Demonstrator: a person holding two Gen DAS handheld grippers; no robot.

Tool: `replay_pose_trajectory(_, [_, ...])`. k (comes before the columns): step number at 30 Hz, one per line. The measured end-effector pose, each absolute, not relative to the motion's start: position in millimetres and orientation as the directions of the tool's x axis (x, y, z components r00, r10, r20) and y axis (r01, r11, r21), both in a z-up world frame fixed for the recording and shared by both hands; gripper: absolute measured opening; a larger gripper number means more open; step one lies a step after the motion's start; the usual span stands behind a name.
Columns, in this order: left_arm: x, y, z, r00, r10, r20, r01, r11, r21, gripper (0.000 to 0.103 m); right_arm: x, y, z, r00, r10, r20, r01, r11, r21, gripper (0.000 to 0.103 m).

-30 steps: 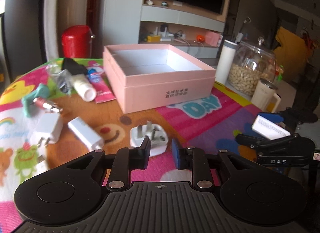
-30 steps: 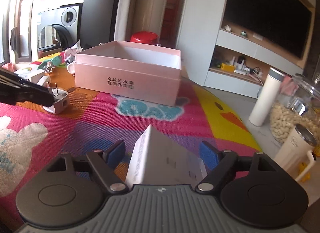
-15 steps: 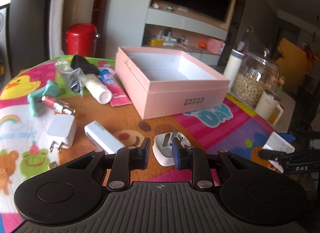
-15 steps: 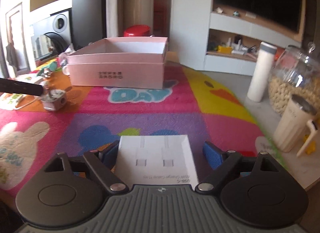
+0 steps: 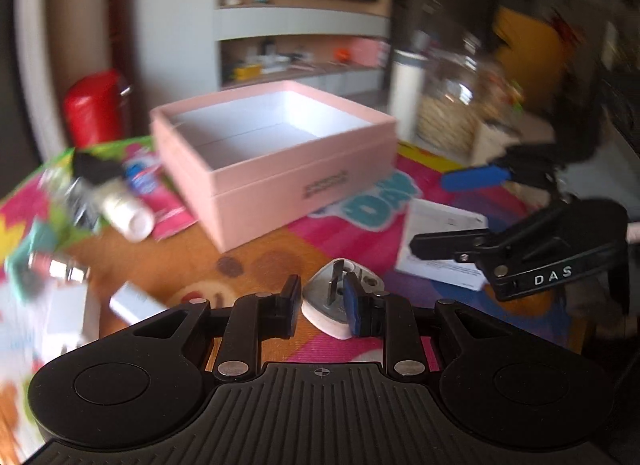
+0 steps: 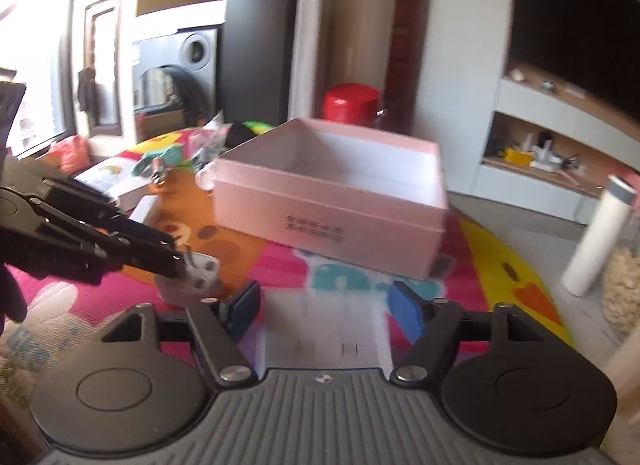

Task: Organize rigid objects

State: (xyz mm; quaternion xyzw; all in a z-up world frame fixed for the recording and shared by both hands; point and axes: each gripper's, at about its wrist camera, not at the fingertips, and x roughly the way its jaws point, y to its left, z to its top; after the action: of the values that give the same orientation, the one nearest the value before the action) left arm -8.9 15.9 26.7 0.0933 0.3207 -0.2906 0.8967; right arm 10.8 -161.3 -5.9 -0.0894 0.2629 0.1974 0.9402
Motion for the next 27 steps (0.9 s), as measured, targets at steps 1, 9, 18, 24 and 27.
replay_pose_trajectory(1, [-8, 15, 28, 0.611, -0.473, -0.635, 0.602, 0.798, -0.014, 0.025, 9, -163, -8, 0.781, 0.327, -0.532, -0.421, 0.905, -0.063, 0.079])
replay_pose_trajectory(9, [-23, 17, 31, 0.563, -0.488, -0.667, 0.651, 0.759, -0.005, 0.026, -6, -185, -31, 0.759, 0.301, -0.577, -0.378, 0.926, -0.014, 0.086])
replay_pose_trajectory(18, [-37, 2, 23, 0.431, -0.467, -0.772, 0.701, 0.712, -0.040, 0.031, -4, -189, -35, 0.756, 0.317, -0.573, -0.367, 0.930, 0.032, 0.090])
replay_pose_trajectory(24, [-30, -8, 18, 0.402, -0.507, -0.762, 0.692, 0.713, -0.110, 0.051, -5, -190, -35, 0.756, 0.320, -0.571, -0.366, 0.930, 0.036, 0.090])
replay_pose_trajectory(27, [-31, -10, 18, 0.408, -0.504, -0.761, 0.694, 0.713, -0.100, 0.051, -5, -190, -35, 0.756, 0.321, -0.570, -0.365, 0.930, 0.040, 0.090])
